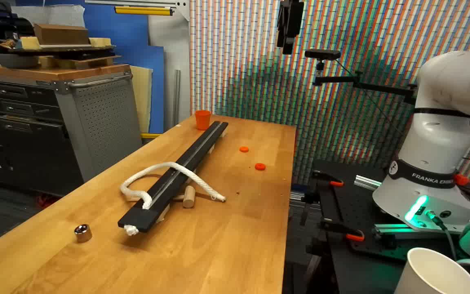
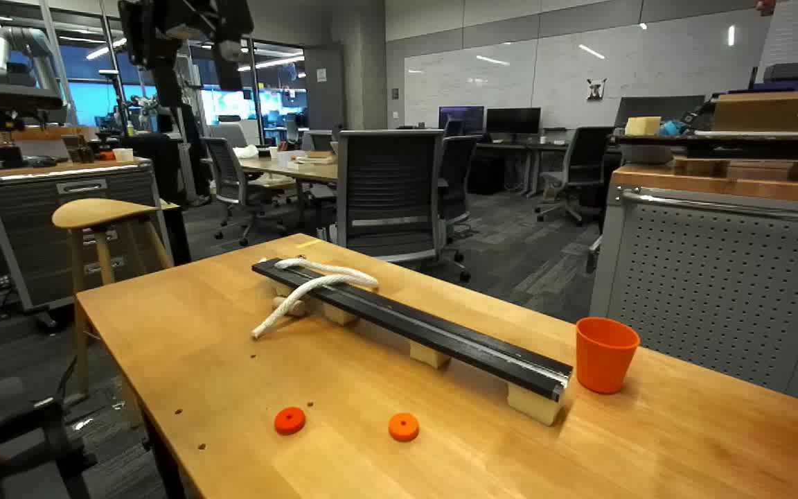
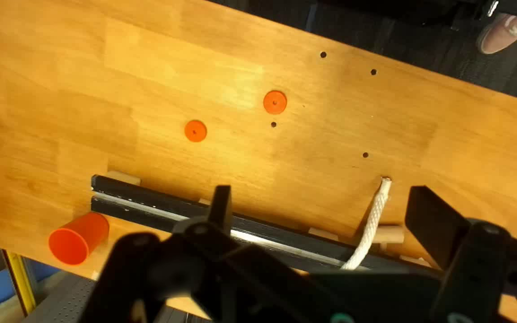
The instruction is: Lay the white rope on the black board
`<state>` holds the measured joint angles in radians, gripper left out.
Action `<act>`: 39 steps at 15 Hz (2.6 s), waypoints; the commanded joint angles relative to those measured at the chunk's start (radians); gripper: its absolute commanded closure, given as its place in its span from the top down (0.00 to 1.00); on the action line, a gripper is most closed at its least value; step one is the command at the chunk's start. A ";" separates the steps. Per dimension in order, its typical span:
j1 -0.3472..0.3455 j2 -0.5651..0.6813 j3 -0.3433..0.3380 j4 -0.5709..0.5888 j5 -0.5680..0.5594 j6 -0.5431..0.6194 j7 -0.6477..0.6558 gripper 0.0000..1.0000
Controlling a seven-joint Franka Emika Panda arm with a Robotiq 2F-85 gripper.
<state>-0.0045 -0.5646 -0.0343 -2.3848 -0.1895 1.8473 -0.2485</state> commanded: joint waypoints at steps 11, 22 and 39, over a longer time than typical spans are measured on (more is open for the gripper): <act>0.009 -0.005 -0.007 0.014 -0.004 -0.002 0.004 1.00; 0.017 -0.002 0.000 -0.022 -0.009 0.109 0.015 1.00; 0.000 0.201 0.200 -0.175 -0.002 0.545 0.559 1.00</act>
<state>0.0049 -0.4168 0.1317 -2.5460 -0.1733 2.2888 0.2081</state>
